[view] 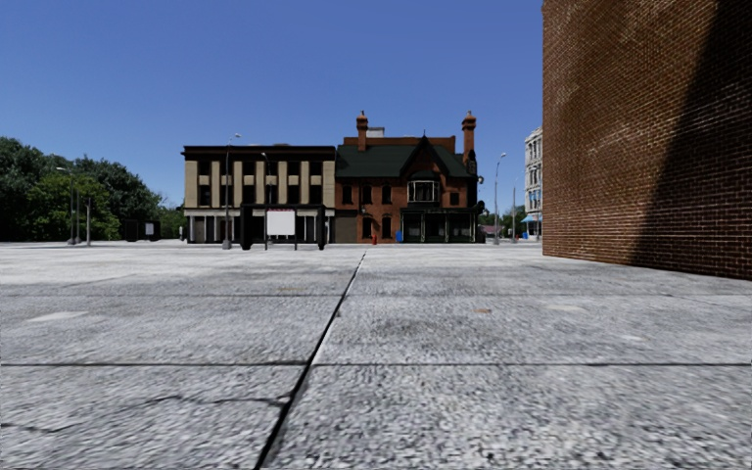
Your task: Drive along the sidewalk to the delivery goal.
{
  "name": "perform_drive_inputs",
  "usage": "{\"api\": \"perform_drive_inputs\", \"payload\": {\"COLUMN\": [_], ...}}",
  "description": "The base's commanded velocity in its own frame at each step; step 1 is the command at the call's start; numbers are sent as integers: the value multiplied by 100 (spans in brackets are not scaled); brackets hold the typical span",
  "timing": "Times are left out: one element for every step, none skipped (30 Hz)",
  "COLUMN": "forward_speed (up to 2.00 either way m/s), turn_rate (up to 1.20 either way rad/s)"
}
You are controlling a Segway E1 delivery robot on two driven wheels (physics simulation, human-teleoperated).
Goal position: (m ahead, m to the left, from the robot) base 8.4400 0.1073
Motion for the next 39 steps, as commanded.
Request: {"api": "perform_drive_inputs", "payload": {"forward_speed": [200, 200, 200, 200, 200, 200, 200, 200, 200, 200, 200, 200, 200, 200, 200, 200, 200, 200, 200, 200, 200, 200, 200, 200, 200, 200, 200, 200, 200, 200, 200, 200, 200, 200, 200, 200, 200, 200, 200], "turn_rate": [0, 0, 0, 0, 0, 0, 0, 0, 0, 0, 0, 0, 0, 0, 0, 0, 0, 0, 0, 0, 0, 0, 0, 0, 0, 0, 0, 0, 0, 0, 0, 0, 0, 0, 0, 0, 0, 0, 0]}}
